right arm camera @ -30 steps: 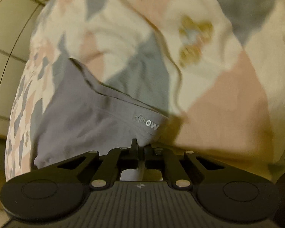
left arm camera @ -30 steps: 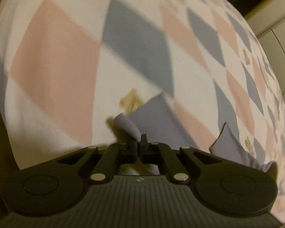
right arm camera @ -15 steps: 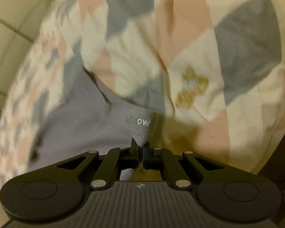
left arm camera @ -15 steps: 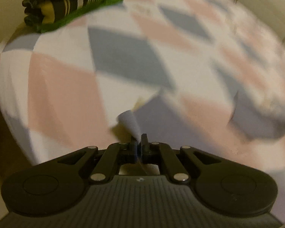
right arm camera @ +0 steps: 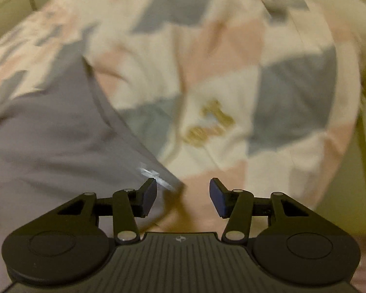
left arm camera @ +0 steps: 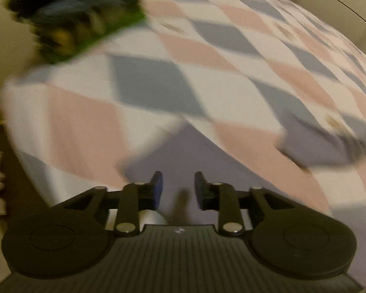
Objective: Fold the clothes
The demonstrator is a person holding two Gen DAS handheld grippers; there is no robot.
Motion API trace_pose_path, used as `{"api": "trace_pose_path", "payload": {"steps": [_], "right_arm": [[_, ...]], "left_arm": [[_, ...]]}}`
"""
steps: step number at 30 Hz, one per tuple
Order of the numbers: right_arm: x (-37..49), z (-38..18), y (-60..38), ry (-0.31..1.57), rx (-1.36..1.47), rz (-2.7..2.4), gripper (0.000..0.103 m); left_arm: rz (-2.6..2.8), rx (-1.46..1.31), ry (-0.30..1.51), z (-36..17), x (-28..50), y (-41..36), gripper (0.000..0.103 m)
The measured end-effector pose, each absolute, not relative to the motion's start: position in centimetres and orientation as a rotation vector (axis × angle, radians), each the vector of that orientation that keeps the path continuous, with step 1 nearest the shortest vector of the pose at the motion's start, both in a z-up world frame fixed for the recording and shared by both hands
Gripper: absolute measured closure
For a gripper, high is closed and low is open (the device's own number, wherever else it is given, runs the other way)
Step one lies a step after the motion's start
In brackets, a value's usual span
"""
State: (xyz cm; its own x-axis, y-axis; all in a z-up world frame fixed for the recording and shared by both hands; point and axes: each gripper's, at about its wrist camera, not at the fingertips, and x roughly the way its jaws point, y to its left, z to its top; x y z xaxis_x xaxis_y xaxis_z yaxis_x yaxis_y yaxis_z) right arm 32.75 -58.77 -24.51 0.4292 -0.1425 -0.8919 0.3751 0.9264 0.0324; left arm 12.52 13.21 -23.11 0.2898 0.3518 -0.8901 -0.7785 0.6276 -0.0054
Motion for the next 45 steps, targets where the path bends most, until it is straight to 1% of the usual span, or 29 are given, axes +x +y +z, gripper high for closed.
{"api": "trace_pose_path", "payload": {"steps": [2, 3, 6, 8, 10, 12, 14, 16, 20, 23, 25, 27, 30, 33, 35, 37, 40, 45], "right_arm": [[32.7, -25.4, -58.1, 1.097, 0.276, -0.228, 0.052], [32.8, -25.8, -57.7, 1.107, 0.292, -0.182, 0.051], [33.6, -29.1, -57.4, 1.318, 0.292, -0.216, 0.055], [32.9, -28.2, -57.6, 1.276, 0.347, -0.233, 0.055], [32.7, -26.4, -56.9, 1.226, 0.379, -0.189, 0.055], [33.0, -25.1, -55.4, 1.201, 0.423, -0.099, 0.055], [33.8, -24.5, -53.4, 1.205, 0.498, 0.013, 0.054], [34.9, -24.8, -50.6, 1.227, 0.576, 0.123, 0.054], [37.0, -26.4, -43.2, 1.279, 0.591, 0.317, 0.053], [37.8, -27.1, -38.1, 1.299, 0.667, 0.393, 0.053], [38.9, -27.8, -36.0, 1.307, 0.746, 0.399, 0.051], [39.8, -28.5, -34.5, 1.301, 0.815, 0.373, 0.046], [40.6, -29.5, -32.7, 1.305, 0.829, 0.338, 0.045], [40.4, -30.8, -31.5, 1.330, 0.818, 0.293, 0.045], [40.4, -31.4, -30.7, 1.336, 0.819, 0.273, 0.045], [40.6, -31.6, -30.2, 1.338, 0.801, 0.265, 0.043], [40.8, -31.8, -29.5, 1.339, 0.778, 0.250, 0.042], [40.8, -32.1, -28.9, 1.338, 0.774, 0.229, 0.037]], "left_arm": [[0.793, -0.470, 1.097, -24.9, 13.5, 11.6, 0.071], [0.814, -0.447, 1.109, -24.9, 13.6, 10.9, 0.071], [0.827, -0.462, 1.093, -23.1, 13.7, 9.6, 0.075], [0.788, -0.488, 1.042, -20.9, 13.9, 8.7, 0.074], [0.727, -0.516, 1.025, -19.7, 15.1, 8.2, 0.071], [0.672, -0.555, 1.012, -19.3, 17.0, 7.9, 0.067], [0.626, -0.624, 1.002, -19.6, 19.0, 8.1, 0.066], [0.589, -0.707, 0.993, -20.3, 20.9, 8.8, 0.066], [0.543, -0.823, 1.015, -22.3, 24.6, 10.7, 0.066], [0.556, -0.912, 1.004, -23.6, 25.9, 12.9, 0.067], [0.570, -0.989, 0.989, -24.3, 26.3, 14.7, 0.066], [0.589, -1.091, 0.977, -25.3, 26.4, 16.5, 0.067], [0.633, -1.194, 0.984, -27.0, 26.7, 18.8, 0.067], [0.659, -1.209, 0.977, -27.9, 27.1, 20.5, 0.067], [0.632, -1.184, 0.977, -28.0, 28.1, 21.4, 0.065], [0.596, -1.155, 0.980, -28.0, 29.2, 22.2, 0.060], [0.563, -1.197, 0.990, -28.2, 31.1, 23.3, 0.057], [0.566, -1.408, 1.078, -29.0, 33.5, 24.4, 0.057]]}}
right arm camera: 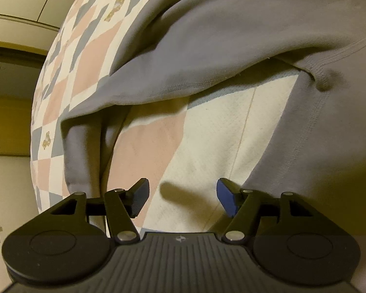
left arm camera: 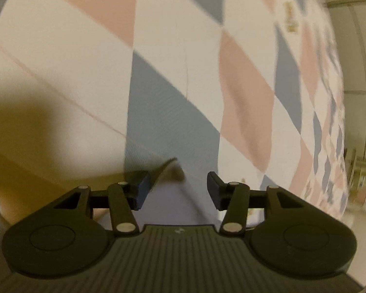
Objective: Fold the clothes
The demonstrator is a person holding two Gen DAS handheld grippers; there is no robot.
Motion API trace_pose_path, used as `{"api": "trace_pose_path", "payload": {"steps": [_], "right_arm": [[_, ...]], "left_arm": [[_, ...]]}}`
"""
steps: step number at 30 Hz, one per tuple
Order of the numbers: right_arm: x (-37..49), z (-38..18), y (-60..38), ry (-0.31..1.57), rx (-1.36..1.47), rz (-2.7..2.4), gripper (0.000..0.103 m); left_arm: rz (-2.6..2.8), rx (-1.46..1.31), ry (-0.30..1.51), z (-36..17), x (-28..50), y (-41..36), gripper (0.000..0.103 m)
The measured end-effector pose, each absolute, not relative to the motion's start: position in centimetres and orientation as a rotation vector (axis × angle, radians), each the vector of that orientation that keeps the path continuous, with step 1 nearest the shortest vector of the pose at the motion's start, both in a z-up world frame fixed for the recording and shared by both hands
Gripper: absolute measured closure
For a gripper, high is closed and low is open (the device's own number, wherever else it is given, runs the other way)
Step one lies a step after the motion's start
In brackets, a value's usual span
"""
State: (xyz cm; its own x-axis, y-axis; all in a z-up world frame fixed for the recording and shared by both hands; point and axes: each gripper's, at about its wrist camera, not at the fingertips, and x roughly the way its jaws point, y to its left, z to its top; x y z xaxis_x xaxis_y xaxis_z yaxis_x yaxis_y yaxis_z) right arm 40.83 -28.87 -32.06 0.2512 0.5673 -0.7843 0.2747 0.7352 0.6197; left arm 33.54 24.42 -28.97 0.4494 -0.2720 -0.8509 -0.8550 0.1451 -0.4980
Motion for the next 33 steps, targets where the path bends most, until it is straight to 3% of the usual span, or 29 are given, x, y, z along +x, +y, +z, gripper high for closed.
{"api": "trace_pose_path", "payload": {"steps": [8, 12, 14, 15, 16, 18, 23, 33], "right_arm": [[40.6, -32.0, -28.4, 1.325, 0.764, 0.213, 0.034], [40.6, -31.9, -28.1, 1.320, 0.752, 0.218, 0.032], [40.6, -32.0, -28.3, 1.316, 0.758, 0.223, 0.032], [40.5, -32.0, -28.5, 1.314, 0.764, 0.224, 0.032], [40.6, -32.0, -28.6, 1.312, 0.777, 0.221, 0.032], [40.7, -31.9, -28.9, 1.305, 0.795, 0.213, 0.032], [41.3, -31.6, -29.6, 1.284, 0.807, 0.196, 0.032], [41.5, -31.5, -30.3, 1.273, 0.797, 0.187, 0.033]], "left_arm": [[0.606, -1.452, 1.276, -30.7, 37.1, 24.3, 0.055], [0.601, -1.469, 1.324, -32.2, 38.4, 24.7, 0.041], [0.568, -1.418, 1.349, -32.2, 39.0, 24.5, 0.046], [0.552, -1.366, 1.369, -32.0, 39.2, 24.3, 0.057], [0.538, -1.298, 1.394, -31.8, 39.4, 23.9, 0.078], [0.511, -1.192, 1.428, -31.5, 39.5, 23.3, 0.099], [0.505, -1.176, 1.412, -31.0, 39.0, 23.3, 0.099], [0.440, -0.718, 1.357, -26.6, 41.0, 18.7, 0.101]]}}
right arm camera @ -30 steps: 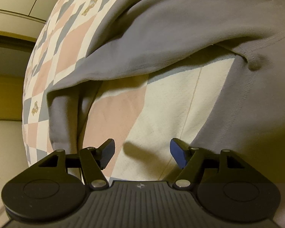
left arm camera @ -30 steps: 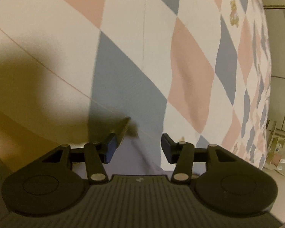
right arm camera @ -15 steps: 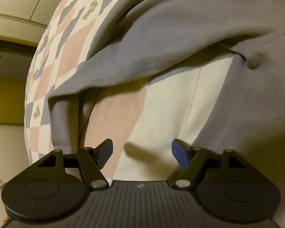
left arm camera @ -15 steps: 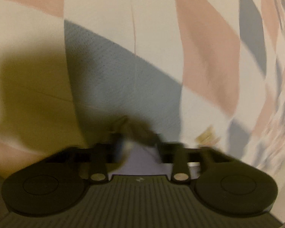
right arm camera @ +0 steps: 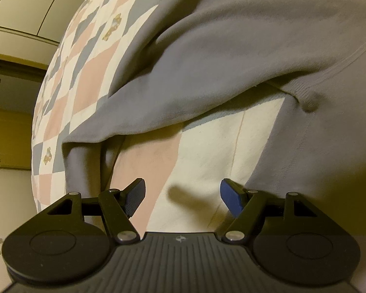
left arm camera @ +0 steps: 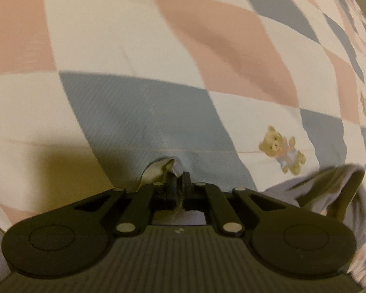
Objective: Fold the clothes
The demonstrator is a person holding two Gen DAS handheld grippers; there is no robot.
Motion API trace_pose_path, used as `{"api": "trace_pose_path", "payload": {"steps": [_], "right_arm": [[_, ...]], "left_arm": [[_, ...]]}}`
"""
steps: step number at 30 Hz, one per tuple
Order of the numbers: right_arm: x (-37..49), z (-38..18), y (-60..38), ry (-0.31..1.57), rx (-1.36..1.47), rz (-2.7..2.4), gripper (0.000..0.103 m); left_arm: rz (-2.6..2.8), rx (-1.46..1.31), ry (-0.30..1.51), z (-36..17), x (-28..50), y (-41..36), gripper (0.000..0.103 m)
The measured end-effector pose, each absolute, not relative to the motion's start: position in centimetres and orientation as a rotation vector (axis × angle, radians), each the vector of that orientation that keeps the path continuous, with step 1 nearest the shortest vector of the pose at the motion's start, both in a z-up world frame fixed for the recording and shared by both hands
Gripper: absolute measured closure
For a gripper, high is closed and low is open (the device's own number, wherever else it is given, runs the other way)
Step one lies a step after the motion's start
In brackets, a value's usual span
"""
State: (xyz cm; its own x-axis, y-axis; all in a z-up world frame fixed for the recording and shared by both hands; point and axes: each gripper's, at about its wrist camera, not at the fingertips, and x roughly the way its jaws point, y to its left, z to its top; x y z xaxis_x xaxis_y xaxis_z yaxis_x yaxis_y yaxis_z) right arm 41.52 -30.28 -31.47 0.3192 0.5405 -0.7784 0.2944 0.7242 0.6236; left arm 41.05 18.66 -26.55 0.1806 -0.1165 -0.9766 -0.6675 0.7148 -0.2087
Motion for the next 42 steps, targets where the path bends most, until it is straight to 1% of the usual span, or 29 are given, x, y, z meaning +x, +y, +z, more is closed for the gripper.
{"api": "trace_pose_path", "payload": {"steps": [2, 4, 6, 10, 11, 12, 13, 14, 15, 17, 19, 22, 23, 24, 25, 26, 28, 30, 32, 35, 36, 37, 39, 40, 42], "right_arm": [[41.5, -31.5, -30.5, 1.269, 0.799, 0.183, 0.033], [41.6, -31.4, -30.7, 1.266, 0.799, 0.179, 0.033], [41.7, -31.3, -30.9, 1.263, 0.799, 0.174, 0.032], [41.8, -30.7, -31.3, 1.245, 0.797, 0.160, 0.032], [41.8, -30.5, -31.4, 1.238, 0.797, 0.156, 0.032], [41.8, -30.3, -31.6, 1.229, 0.798, 0.153, 0.032], [41.9, -30.0, -31.8, 1.223, 0.798, 0.153, 0.032], [41.9, -29.9, -31.9, 1.218, 0.799, 0.152, 0.032], [41.8, -29.8, -32.1, 1.216, 0.801, 0.151, 0.032], [41.6, -29.7, -32.3, 1.213, 0.803, 0.149, 0.032], [41.2, -29.9, -32.5, 1.219, 0.813, 0.142, 0.032], [40.6, -30.2, -32.6, 1.231, 0.817, 0.143, 0.032], [40.5, -30.2, -32.6, 1.235, 0.816, 0.147, 0.032], [40.5, -30.2, -32.6, 1.236, 0.815, 0.148, 0.032], [40.5, -30.2, -32.5, 1.236, 0.814, 0.150, 0.032], [40.5, -30.2, -32.5, 1.237, 0.813, 0.151, 0.032], [40.5, -30.1, -32.4, 1.237, 0.810, 0.154, 0.032], [40.5, -30.0, -32.3, 1.238, 0.806, 0.156, 0.032], [40.6, -29.9, -32.3, 1.240, 0.803, 0.159, 0.032], [40.3, -30.1, -32.3, 1.245, 0.801, 0.161, 0.032], [40.3, -30.3, -32.1, 1.248, 0.799, 0.160, 0.032], [40.3, -30.4, -32.0, 1.251, 0.797, 0.161, 0.032], [40.4, -30.6, -31.7, 1.257, 0.792, 0.163, 0.031], [40.5, -30.7, -31.6, 1.260, 0.790, 0.164, 0.031], [40.6, -30.8, -31.4, 1.265, 0.787, 0.163, 0.030]], "left_arm": [[0.424, -0.640, 1.309, -25.2, 41.2, 18.6, 0.102], [0.401, -0.554, 1.208, -23.0, 41.2, 18.9, 0.102], [0.377, -0.470, 1.052, -19.1, 41.2, 19.5, 0.102], [0.292, -0.356, 0.693, -10.0, 38.3, 21.8, 0.101], [0.285, -0.318, 0.642, -9.2, 37.5, 21.9, 0.101], [0.299, -0.267, 0.629, -9.1, 36.9, 21.8, 0.101], [0.323, -0.213, 0.646, -9.6, 36.1, 21.8, 0.098], [0.356, -0.187, 0.703, -11.0, 35.4, 22.3, 0.094], [0.397, -0.180, 0.784, -13.1, 34.9, 22.9, 0.087], [0.513, -0.274, 0.970, -18.1, 33.7, 25.0, 0.090], [0.587, -0.439, 1.077, -21.9, 32.3, 27.0, 0.089], [0.624, -0.664, 1.111, -24.9, 31.3, 28.2, 0.088], [0.603, -0.703, 1.094, -25.1, 31.5, 28.0, 0.086], [0.581, -0.741, 1.076, -25.3, 31.7, 27.7, 0.082], [0.553, -0.747, 1.061, -25.3, 32.0, 27.2, 0.079], [0.522, -0.728, 1.049, -25.1, 32.5, 26.5, 0.079], [0.455, -0.627, 1.045, -25.0, 33.9, 24.2, 0.079], [0.378, -0.424, 1.052, -23.7, 33.7, 21.5, 0.079], [0.277, -0.177, 1.066, -23.1, 33.8, 18.2, 0.076], [0.079, 0.242, 1.071, -24.0, 32.6, 12.6, 0.066], [0.039, 0.375, 1.069, -24.9, 32.2, 11.1, 0.060], [0.018, 0.504, 1.066, -26.2, 32.1, 9.9, 0.060], [-0.021, 0.676, 1.055, -28.5, 31.9, 8.7, 0.062], [-0.039, 0.750, 1.048, -29.6, 31.9, 8.3, 0.073], [-0.042, 0.799, 1.040, -30.4, 32.8, 8.4, 0.099]]}}
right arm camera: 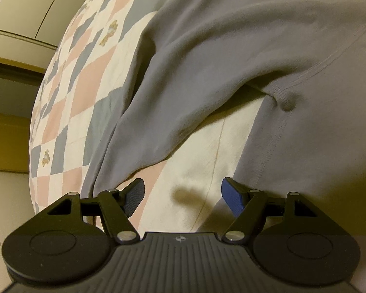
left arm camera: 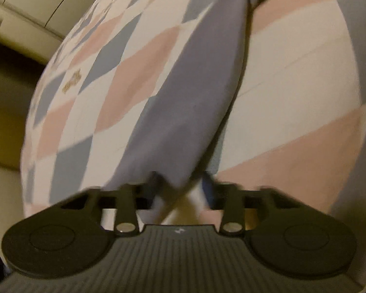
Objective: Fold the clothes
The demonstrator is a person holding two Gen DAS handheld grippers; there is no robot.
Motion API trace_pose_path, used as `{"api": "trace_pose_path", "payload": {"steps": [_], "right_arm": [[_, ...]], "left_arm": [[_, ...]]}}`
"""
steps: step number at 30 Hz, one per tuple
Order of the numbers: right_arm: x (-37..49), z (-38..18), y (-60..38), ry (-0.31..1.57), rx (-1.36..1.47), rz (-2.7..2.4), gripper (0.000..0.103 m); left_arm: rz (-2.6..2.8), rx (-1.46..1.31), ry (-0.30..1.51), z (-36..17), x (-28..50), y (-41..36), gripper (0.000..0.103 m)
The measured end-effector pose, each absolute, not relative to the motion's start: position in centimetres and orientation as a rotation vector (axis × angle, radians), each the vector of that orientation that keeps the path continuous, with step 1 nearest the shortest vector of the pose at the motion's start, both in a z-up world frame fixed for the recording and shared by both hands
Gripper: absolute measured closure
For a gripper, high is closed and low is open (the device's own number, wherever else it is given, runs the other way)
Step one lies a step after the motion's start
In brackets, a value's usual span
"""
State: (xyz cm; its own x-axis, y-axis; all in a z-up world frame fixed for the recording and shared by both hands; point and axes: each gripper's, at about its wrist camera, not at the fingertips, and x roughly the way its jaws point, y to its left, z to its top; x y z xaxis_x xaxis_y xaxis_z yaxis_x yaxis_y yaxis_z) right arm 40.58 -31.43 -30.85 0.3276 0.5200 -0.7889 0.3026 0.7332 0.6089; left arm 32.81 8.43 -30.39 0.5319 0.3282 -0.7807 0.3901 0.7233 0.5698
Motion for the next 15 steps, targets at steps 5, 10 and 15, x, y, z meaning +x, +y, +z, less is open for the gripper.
{"api": "trace_pose_path", "payload": {"steps": [5, 10, 15], "right_arm": [[40.9, -30.9, -31.5, 1.273, 0.782, 0.158, 0.030], [41.2, -31.0, -31.2, 1.274, 0.772, 0.154, 0.029], [41.3, -31.0, -30.8, 1.277, 0.769, 0.160, 0.028]], "left_arm": [[0.095, 0.525, 0.910, -24.2, 37.7, 13.4, 0.100], [0.497, 0.059, 0.910, -21.7, 44.8, 23.6, 0.080], [0.537, -0.565, 0.984, -23.9, 42.0, 28.8, 0.070]]}}
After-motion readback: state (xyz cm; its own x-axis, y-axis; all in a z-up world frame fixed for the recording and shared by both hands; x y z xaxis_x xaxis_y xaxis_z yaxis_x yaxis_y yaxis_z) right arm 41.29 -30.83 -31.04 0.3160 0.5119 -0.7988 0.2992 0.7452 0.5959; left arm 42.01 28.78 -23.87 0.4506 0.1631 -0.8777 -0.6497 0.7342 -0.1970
